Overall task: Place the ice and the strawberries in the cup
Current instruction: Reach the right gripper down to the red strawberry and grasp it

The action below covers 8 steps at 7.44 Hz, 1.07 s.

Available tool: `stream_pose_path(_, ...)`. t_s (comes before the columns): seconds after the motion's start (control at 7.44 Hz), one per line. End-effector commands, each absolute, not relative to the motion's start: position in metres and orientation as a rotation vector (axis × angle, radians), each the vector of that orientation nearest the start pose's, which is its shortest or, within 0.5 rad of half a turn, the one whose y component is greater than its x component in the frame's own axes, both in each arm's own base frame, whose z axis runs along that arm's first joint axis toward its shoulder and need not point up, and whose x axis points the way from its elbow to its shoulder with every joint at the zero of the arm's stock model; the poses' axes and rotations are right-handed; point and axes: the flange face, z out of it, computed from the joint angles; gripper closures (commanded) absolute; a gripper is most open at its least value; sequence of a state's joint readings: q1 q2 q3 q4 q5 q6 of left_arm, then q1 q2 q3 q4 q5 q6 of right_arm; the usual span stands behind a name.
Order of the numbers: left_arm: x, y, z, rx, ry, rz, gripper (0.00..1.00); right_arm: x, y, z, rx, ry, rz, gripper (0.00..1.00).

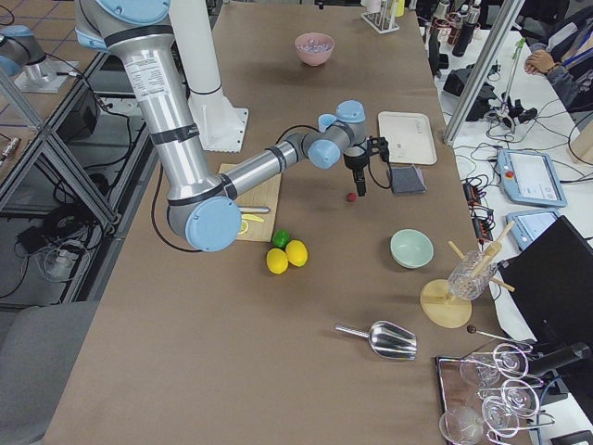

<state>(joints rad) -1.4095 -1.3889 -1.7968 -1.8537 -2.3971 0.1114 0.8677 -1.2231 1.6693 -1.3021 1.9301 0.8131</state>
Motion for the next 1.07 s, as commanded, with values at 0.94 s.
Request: stream_pose_path(0.94, 0.010, -0.429, 0.602, 0.277, 0.834, 0.387, 0.00, -0.403, -0.541, 0.434, 0.292, -0.773, -0.011, 0.06)
